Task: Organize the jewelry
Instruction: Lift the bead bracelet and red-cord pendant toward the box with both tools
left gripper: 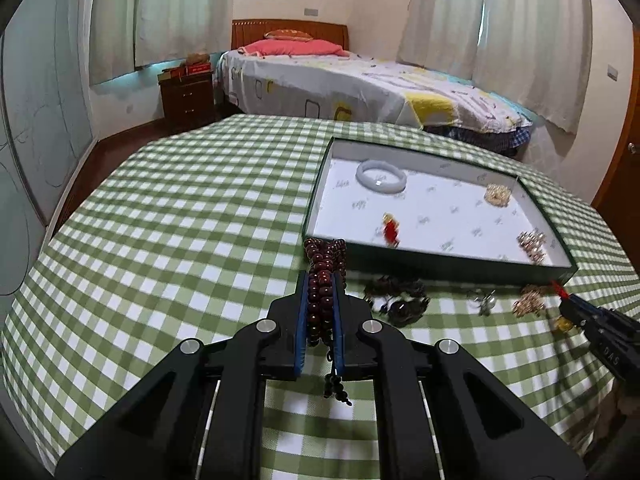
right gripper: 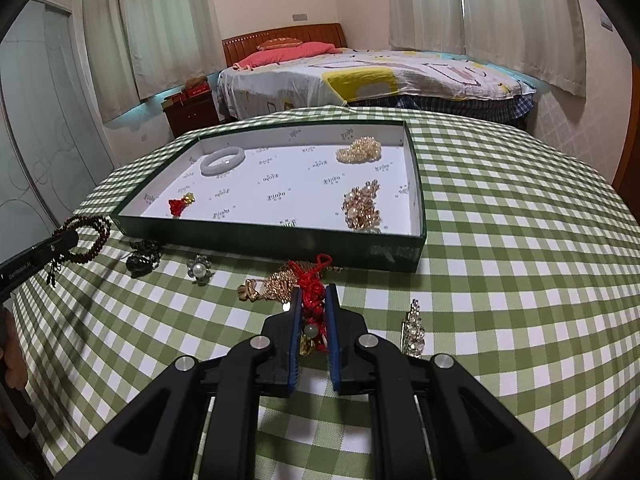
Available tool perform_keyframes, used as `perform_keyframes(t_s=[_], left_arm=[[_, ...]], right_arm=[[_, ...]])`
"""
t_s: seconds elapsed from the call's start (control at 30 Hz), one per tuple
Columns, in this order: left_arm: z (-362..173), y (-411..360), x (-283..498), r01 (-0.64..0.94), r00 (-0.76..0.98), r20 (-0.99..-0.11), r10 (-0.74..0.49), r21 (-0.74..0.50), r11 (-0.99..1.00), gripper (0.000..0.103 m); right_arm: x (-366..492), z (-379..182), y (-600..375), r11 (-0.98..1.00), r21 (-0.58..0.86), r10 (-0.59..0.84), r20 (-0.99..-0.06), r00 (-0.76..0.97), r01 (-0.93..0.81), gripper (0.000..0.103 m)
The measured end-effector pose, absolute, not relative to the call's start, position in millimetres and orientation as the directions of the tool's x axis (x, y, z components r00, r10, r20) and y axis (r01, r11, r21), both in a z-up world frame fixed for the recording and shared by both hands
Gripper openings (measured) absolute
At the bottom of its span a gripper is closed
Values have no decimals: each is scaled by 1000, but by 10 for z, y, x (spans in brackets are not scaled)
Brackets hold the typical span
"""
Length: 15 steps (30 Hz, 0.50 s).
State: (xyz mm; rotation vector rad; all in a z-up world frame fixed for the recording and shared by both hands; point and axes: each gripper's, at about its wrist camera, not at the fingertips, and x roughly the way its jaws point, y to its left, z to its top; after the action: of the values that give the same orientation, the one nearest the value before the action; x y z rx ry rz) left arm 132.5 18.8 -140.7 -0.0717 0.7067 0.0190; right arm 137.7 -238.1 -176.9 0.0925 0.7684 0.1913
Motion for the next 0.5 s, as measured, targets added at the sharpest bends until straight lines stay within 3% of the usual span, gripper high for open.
perform_keyframes(t_s=[0.5], left_arm=[[-966, -188, 1834, 65, 827, -554, -99, -82, 995, 11]], right_arm=[[1723, -1253, -2415, 981, 135, 193, -581, 791, -140, 12]])
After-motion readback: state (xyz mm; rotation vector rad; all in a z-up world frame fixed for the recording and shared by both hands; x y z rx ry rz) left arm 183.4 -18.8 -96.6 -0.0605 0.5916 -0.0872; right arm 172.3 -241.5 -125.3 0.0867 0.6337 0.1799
